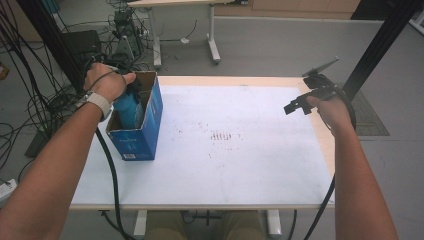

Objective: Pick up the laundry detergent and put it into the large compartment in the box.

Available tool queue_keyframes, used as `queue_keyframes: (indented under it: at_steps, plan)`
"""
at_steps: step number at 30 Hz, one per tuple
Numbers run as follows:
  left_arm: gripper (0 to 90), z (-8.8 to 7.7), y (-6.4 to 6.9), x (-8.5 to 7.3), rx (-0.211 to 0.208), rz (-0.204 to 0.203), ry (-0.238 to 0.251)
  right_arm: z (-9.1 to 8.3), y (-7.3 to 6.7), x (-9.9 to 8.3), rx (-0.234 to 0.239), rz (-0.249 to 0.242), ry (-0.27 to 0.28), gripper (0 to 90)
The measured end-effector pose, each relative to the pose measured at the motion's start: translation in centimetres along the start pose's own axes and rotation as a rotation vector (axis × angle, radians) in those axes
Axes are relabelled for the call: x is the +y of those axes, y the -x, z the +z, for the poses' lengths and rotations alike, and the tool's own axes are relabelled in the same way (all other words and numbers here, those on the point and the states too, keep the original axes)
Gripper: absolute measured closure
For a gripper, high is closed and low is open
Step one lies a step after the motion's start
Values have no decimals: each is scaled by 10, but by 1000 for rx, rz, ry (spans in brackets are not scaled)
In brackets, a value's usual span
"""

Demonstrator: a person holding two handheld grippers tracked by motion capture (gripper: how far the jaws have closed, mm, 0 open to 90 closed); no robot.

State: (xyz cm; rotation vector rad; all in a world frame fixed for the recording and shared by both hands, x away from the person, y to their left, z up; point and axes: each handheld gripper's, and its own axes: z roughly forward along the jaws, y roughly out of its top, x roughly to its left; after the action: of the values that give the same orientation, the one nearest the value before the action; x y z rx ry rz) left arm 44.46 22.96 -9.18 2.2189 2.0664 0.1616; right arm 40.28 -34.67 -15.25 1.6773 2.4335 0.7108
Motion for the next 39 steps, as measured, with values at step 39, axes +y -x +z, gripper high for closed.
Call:
queue_keyframes:
  at_steps: [39]
  plan:
    - [378,56,6,0,11,45,-31,10,6,-5,5,19,-17,65]
